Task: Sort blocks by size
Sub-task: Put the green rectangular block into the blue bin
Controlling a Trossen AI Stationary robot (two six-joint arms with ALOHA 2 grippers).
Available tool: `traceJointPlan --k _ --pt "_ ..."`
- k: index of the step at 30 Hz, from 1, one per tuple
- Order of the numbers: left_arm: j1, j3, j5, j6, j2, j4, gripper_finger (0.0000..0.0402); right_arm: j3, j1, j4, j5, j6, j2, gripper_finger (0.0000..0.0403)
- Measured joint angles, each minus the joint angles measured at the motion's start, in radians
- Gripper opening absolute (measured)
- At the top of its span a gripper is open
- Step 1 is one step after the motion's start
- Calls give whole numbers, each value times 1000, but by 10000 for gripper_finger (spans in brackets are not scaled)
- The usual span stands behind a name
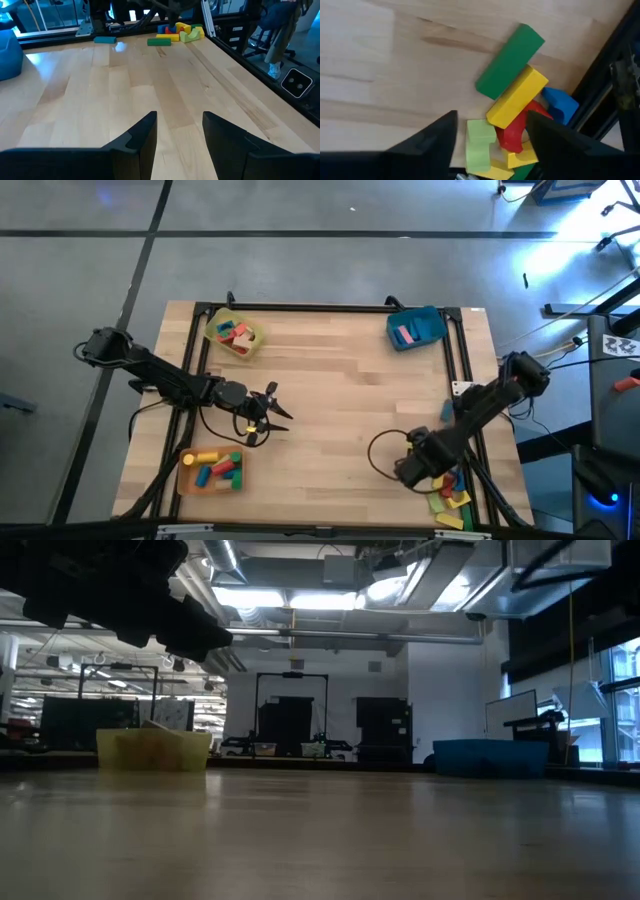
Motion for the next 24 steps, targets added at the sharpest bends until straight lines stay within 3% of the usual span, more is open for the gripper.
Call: traceJointPlan --k 4,8,24 --pt "0 0 0 0 0 0 143 0 19 0 -2 70 34 277" --pt "0 0 0 0 0 0 143 0 32 0 25 149 69 293" --pt "0 0 0 3 0 -1 143 -189 34 240 62 258 86 253"
